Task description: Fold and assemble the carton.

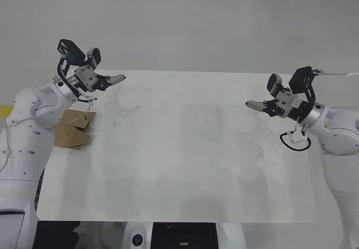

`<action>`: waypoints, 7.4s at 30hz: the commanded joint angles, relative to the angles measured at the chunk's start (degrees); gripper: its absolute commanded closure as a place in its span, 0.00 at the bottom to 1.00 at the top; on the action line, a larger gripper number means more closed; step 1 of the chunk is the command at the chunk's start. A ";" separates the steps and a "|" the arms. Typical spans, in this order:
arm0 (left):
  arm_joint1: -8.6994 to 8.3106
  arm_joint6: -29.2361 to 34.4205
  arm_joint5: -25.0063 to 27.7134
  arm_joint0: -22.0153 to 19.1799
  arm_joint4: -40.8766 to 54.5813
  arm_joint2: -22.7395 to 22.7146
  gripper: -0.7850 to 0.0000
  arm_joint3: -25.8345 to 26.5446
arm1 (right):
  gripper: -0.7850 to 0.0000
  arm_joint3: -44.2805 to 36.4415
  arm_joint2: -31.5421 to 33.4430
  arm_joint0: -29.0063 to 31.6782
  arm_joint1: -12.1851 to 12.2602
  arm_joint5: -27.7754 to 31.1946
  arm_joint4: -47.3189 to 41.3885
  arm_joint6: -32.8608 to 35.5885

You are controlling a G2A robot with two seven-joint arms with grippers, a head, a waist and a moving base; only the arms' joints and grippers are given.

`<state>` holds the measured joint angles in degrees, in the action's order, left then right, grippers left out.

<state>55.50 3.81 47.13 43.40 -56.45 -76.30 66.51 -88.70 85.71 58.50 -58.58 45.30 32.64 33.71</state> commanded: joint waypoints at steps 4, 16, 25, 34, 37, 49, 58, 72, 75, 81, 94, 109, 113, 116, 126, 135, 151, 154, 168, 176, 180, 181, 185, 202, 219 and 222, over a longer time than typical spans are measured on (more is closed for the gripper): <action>-0.64 6.86 1.38 -1.36 8.60 -2.88 0.00 -3.25 | 0.00 0.00 0.00 0.00 0.00 0.00 0.00 0.00; -2.82 29.43 5.03 -6.59 30.76 -7.17 0.00 -14.89 | 0.00 0.00 0.00 0.00 0.00 0.00 0.00 0.00; -4.40 44.54 0.38 -12.06 41.56 -8.56 0.00 -26.27 | 0.00 0.00 0.00 0.00 0.00 0.00 0.00 0.00; -6.26 46.05 -2.57 -15.61 39.36 -9.69 0.00 -35.40 | 0.00 0.00 0.00 0.00 0.00 0.00 0.00 0.00; -6.91 45.86 -2.74 -16.39 38.45 -10.00 0.00 -38.28 | 0.00 0.00 0.00 0.00 0.00 0.00 0.00 0.00; -8.96 37.93 -6.34 -17.02 29.73 -8.98 0.00 -45.97 | 0.00 0.00 0.00 0.00 0.00 0.00 0.00 0.00; -9.37 32.71 -10.19 -17.12 23.41 -6.52 0.00 -49.94 | 0.00 0.00 0.00 0.00 0.00 0.00 0.00 0.00; -9.47 36.71 -5.76 -17.06 22.08 -4.38 0.00 -51.98 | 0.00 0.00 0.00 0.00 0.00 0.00 0.00 0.00; -9.26 36.68 -6.24 -16.94 21.55 -3.70 0.00 -52.24 | 0.00 0.00 0.00 0.00 0.00 0.00 0.00 0.00; -8.95 35.67 -7.59 -16.96 20.78 -2.69 0.49 -52.84 | 0.00 0.00 0.00 0.00 0.00 0.00 0.00 0.00; -9.14 36.83 -4.68 -17.48 24.25 -3.05 1.00 -53.86 | 0.00 0.00 0.00 0.00 0.00 0.00 0.00 0.00; -9.38 43.28 6.65 -19.80 39.12 -6.70 1.00 -49.71 | 0.00 0.00 0.00 0.00 0.00 0.00 0.00 0.00; -8.57 41.68 7.10 -20.63 42.16 -6.39 1.00 -46.00 | 0.00 0.00 0.00 0.00 0.00 0.00 0.00 0.00; -7.65 41.52 6.65 -21.36 45.30 -5.65 1.00 -42.97 | 0.00 0.00 0.00 0.00 0.00 0.00 0.00 0.00; -4.20 39.96 4.55 -22.10 51.54 0.35 1.00 -31.46 | 0.00 0.00 0.00 0.00 0.00 0.00 0.00 0.00; -1.36 42.31 3.64 -20.05 59.27 7.18 1.00 -21.52 | 0.00 0.00 0.00 0.00 0.00 0.00 0.00 0.00; 1.14 44.17 3.78 -16.35 65.01 15.74 1.00 -8.08 | 0.00 0.00 0.00 0.00 0.00 0.00 0.00 0.00; 1.41 44.73 4.18 -15.62 65.56 16.96 1.00 -7.06 | 0.00 0.00 0.00 0.00 0.00 0.00 0.00 0.00; 1.52 47.98 5.36 -12.77 67.38 19.46 1.00 -3.64 | 0.00 1.28 -5.34 -1.74 -0.34 0.56 -6.33 3.42; 0.61 47.82 5.52 -11.69 67.36 20.10 1.00 -0.70 | 0.00 9.63 -18.29 -12.81 -1.60 5.27 -22.94 16.25; 0.08 47.95 5.40 -11.47 68.17 20.64 1.00 0.57 | 0.00 12.40 -24.33 -17.56 -2.32 6.83 -26.07 18.44; -0.08 47.98 5.37 -11.43 68.37 20.78 1.00 0.87 | 0.00 13.09 -25.98 -18.69 -2.41 7.06 -25.88 18.22; -0.73 48.11 5.24 -11.26 69.44 21.38 1.00 2.17 | 0.00 16.58 -31.04 -23.07 -2.68 9.67 -24.37 15.61; -4.03 48.33 5.02 -10.57 73.84 25.54 1.00 8.17 | 0.00 24.50 -45.95 -34.89 -6.68 12.70 -26.84 11.24; -6.36 47.12 6.23 -12.00 76.77 29.62 1.00 8.76 | 0.54 28.10 -53.25 -38.67 -9.30 12.70 -31.01 12.57; -6.70 47.08 6.27 -12.32 77.21 30.08 1.00 8.83 | 0.60 28.36 -53.86 -39.04 -9.37 12.70 -31.32 12.57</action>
<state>48.92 50.92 53.37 31.18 20.64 -46.39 75.30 -60.37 32.04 19.57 -67.94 58.00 1.43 46.28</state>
